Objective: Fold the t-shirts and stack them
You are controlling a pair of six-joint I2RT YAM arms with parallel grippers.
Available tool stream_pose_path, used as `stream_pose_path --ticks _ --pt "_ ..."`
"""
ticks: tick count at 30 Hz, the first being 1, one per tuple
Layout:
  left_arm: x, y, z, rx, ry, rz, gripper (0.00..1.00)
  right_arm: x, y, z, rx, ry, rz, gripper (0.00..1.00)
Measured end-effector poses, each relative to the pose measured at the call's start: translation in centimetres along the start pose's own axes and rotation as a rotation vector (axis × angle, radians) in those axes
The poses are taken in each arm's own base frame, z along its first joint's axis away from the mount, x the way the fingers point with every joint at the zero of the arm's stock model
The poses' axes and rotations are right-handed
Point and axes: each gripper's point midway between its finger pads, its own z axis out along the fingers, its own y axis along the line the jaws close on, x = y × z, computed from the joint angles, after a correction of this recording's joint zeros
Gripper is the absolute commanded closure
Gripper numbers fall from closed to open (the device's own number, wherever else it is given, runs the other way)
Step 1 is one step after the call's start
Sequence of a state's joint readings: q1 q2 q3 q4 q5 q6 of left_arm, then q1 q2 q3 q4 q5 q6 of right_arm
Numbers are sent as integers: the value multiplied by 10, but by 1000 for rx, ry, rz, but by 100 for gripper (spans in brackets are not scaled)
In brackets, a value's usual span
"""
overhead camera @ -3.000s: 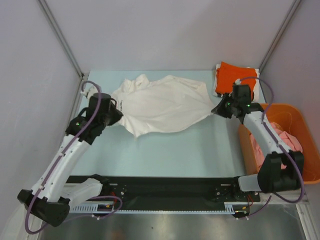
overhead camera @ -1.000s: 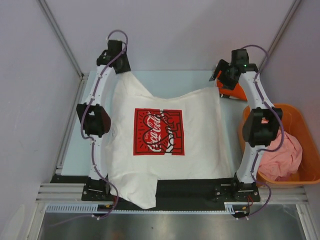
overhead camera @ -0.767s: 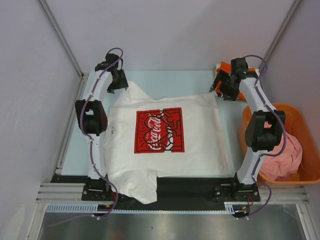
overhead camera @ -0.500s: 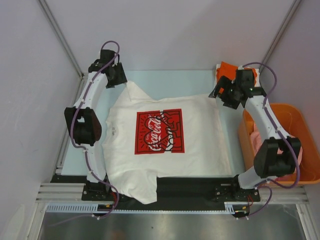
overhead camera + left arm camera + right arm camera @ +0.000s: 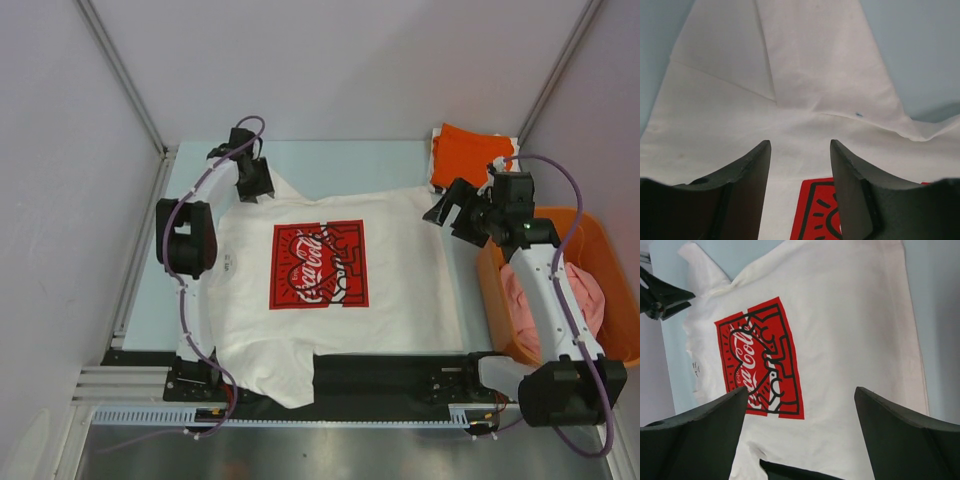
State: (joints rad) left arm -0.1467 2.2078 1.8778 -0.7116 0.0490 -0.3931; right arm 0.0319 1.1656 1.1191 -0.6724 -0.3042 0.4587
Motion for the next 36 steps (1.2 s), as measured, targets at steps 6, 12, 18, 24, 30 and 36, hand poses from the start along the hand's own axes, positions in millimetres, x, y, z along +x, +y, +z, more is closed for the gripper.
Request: stream_pose_path --ticks 6,12,18,24,30,36 --pt "3 -3 24 -1 25 -15 46 10 5 -22 -27 7 -24 6" --pt "-2 -8 40 -20 14 -18 48 20 4 -31 -24 37 -33 6" --pt "-5 -3 45 -64 -2 -22 49 25 1 -35 -16 49 -46 7" --pt "-3 9 46 -123 -18 -24 47 27 0 -35 -13 57 -49 7" --pt "-5 12 46 -138 -29 -24 48 27 0 -35 -13 57 -49 7" --pt "-5 9 46 -131 -30 -27 54 27 0 -35 -12 57 -48 7"
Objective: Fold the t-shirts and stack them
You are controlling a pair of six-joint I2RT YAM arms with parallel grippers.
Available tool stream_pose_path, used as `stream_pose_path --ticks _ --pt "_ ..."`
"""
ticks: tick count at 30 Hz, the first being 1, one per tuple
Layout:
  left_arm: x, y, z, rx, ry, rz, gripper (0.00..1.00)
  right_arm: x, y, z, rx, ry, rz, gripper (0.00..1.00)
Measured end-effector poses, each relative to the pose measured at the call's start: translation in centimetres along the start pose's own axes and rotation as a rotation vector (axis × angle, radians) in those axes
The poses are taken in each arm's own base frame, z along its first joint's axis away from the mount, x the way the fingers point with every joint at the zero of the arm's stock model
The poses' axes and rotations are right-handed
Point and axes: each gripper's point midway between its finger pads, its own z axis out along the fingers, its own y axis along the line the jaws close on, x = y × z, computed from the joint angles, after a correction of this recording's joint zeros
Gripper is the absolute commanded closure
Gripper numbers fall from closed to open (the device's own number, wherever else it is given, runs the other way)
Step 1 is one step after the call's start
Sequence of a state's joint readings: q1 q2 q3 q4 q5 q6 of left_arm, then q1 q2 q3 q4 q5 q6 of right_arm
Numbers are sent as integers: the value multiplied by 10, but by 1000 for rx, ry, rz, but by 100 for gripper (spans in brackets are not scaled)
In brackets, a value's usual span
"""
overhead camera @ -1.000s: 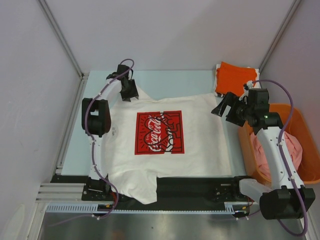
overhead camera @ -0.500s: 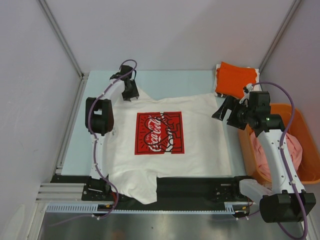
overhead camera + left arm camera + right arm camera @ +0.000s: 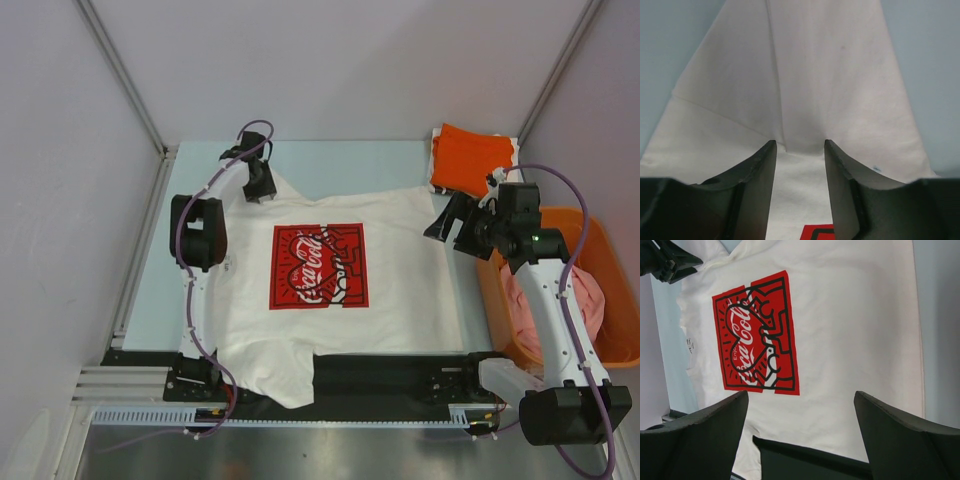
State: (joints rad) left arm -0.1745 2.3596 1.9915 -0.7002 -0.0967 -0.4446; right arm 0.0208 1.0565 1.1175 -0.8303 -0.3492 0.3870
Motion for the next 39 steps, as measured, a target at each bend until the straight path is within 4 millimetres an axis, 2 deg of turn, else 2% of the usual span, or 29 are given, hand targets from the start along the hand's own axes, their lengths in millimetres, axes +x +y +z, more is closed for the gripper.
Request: stream_pose_path --ticks 5,9,11,12,20,22,25,27,28,29,30,32,35,37,39 --pt "0 -5 0 17 -3 2 62 4 -4 4 6 10 5 8" --pt "0 -6 0 22 -2 2 76 11 -9 8 14 28 12 8" --pt "0 -7 0 25 -1 1 85 14 -11 10 18 35 15 8" --pt "0 -7 0 26 0 1 100 15 -12 11 19 38 16 8" --pt "-5 -11 -3 32 -12 -6 100 14 -12 14 15 29 12 8" --pt "-21 -19 -9 48 -42 -17 99 16 -14 15 18 34 13 8" --pt "-67 -44 -21 114 -150 -51 100 18 -17 17 25 41 12 8" --pt "-114 -75 -33 237 -287 -86 81 18 -19 18 31 43 10 8" --pt "-129 -91 -40 318 -338 -100 65 18 -20 19 36 45 9 8" --pt "-142 -104 -48 387 -382 -113 20 18 -21 20 40 47 9 8" --pt "-152 -117 -57 454 -423 -122 2 18 -22 21 44 48 8 8" --pt "-166 -139 -72 561 -477 -141 0 18 -24 22 51 50 7 8" --pt "-168 -160 -83 660 -498 -131 0 17 -25 22 55 48 8 8" --pt "-161 -165 -82 687 -486 -118 0 17 -25 22 55 48 9 8" --pt "-144 -162 -74 678 -438 -109 0 17 -25 23 53 47 9 8"
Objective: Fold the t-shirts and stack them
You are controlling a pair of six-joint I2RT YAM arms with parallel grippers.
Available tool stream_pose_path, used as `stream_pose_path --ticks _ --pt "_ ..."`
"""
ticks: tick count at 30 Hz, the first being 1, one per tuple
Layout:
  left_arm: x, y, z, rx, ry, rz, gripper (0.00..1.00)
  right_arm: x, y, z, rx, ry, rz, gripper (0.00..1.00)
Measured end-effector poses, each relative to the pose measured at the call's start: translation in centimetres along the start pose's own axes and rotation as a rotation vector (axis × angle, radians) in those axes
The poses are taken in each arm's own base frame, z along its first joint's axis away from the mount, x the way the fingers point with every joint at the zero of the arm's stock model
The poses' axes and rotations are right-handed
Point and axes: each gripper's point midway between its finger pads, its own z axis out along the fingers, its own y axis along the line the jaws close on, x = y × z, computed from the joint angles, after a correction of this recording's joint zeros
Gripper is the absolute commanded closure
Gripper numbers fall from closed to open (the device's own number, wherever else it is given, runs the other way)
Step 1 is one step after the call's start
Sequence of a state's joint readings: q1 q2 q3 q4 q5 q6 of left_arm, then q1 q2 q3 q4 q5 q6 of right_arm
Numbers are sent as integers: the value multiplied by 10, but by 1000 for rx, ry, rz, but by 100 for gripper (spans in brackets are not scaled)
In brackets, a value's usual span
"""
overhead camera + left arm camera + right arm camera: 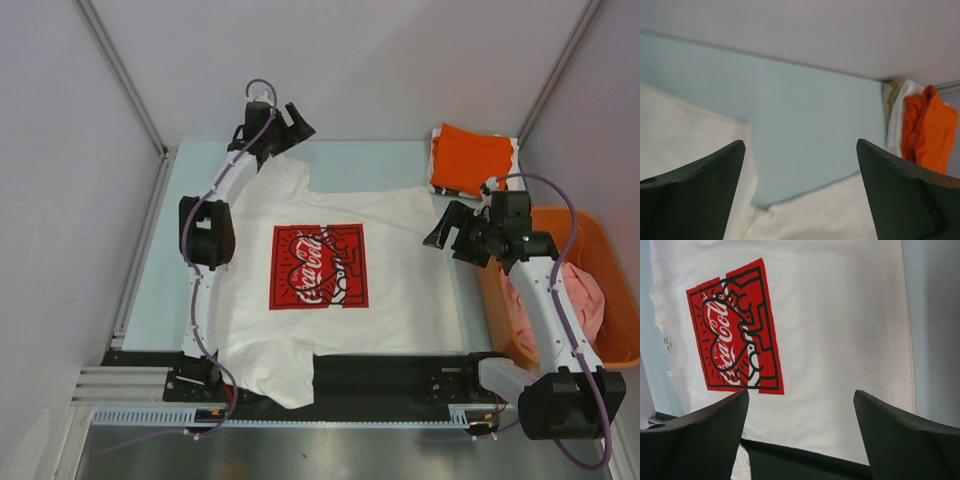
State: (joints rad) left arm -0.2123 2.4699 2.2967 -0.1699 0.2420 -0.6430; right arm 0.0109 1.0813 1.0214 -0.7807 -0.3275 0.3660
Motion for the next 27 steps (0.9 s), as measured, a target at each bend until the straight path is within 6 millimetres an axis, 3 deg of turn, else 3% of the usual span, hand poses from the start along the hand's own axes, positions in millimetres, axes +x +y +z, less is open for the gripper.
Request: stream_pose_path --ticks 4,7,10,13,15,17,19,23,27 --pt "40 36 -30 -140 130 -21 0 -1 0 3 -4 0 13 8" --pt "44 56 -71 -267 172 -20 0 -1 0 6 -2 -4 25 7" --pt "42 62 -134 -377 187 -3 0 4 -1 14 4 13 38 7" --pt "31 58 -203 -457 141 44 0 23 -12 32 40 80 58 7" --pt "34 62 -245 -505 115 72 0 36 -20 43 68 131 71 7" --pt "46 73 -278 -549 115 84 0 48 -28 53 97 178 84 6" --pt "63 101 -308 -623 129 69 1 53 -35 62 126 206 90 7" --pt "109 176 -347 -805 220 -30 2 54 -48 86 174 236 100 7" --pt "138 201 -352 -867 318 -72 4 54 -64 109 240 274 109 8"
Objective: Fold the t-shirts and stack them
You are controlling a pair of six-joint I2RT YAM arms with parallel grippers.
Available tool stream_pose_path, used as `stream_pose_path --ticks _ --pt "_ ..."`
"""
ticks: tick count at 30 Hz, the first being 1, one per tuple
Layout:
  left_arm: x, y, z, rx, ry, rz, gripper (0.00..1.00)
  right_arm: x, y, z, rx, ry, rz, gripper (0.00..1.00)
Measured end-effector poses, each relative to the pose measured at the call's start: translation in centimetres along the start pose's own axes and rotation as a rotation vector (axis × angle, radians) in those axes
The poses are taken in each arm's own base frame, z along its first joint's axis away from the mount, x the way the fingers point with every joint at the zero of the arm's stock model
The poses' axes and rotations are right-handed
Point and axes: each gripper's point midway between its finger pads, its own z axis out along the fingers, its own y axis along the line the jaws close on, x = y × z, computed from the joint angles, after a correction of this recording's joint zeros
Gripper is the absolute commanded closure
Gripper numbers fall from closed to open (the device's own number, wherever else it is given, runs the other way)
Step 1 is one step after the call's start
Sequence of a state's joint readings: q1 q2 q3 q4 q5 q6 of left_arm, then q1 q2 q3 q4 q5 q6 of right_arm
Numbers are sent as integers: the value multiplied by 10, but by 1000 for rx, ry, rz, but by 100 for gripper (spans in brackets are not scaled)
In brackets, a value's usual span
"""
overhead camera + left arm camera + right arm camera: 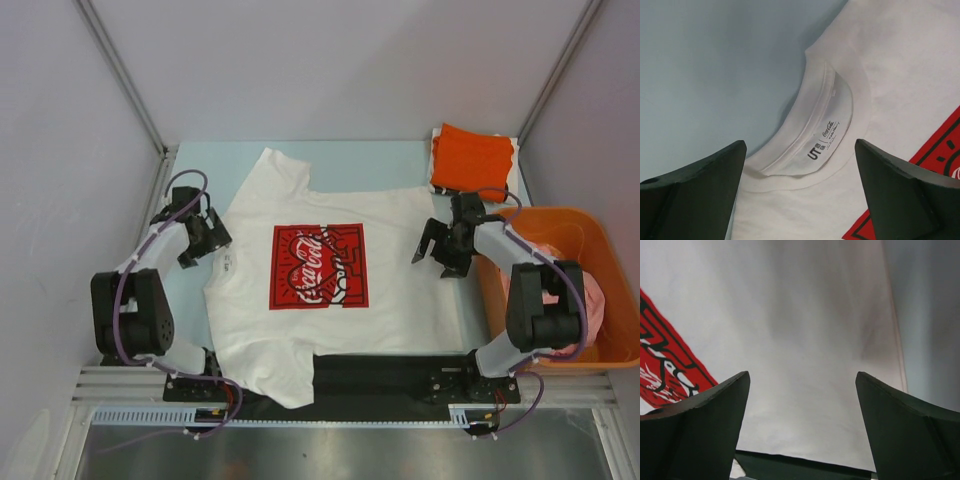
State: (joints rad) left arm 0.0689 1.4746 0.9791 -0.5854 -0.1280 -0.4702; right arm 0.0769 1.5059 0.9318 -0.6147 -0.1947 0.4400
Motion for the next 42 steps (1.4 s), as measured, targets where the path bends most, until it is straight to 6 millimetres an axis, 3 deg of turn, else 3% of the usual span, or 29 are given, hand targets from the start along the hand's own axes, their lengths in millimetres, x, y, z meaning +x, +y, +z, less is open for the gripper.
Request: stream_pose_path --ticks 6,9,12,13,15,19,20,23,27,31,38,41,42 --pt "2 -6 37 -44 92 17 9 -33 0 26 53 4 4 9" --pt "0 -9 49 -54 112 19 22 -56 4 31 68 -23 -6 10" --pt "-6 -14 63 -61 128 18 48 -79 9 40 86 -43 -20 11" --pt "-7 -15 68 -63 133 19 67 -87 9 44 93 -50 -23 11" --pt "-11 -16 73 -77 140 24 88 -95 9 52 106 -50 -24 15" --pt "-22 -25 79 -66 149 23 100 -102 6 64 128 -29 -26 41" --pt "-25 -28 82 -66 151 25 100 -105 7 65 132 -23 -31 48" --pt "-37 -35 88 -66 153 26 100 -113 7 72 138 -15 -24 83" --pt "-48 -41 95 -64 147 25 100 -118 7 75 137 1 -17 98" --pt "-63 -48 102 -62 140 19 100 -125 13 79 133 24 -13 100" --pt "-123 -74 117 -19 75 -6 100 -167 40 96 88 -25 -29 100" --pt "-148 -85 112 12 38 -12 76 -185 51 102 66 -65 -36 97" --pt "-154 -88 109 22 26 -14 61 -188 54 102 60 -75 -36 87"
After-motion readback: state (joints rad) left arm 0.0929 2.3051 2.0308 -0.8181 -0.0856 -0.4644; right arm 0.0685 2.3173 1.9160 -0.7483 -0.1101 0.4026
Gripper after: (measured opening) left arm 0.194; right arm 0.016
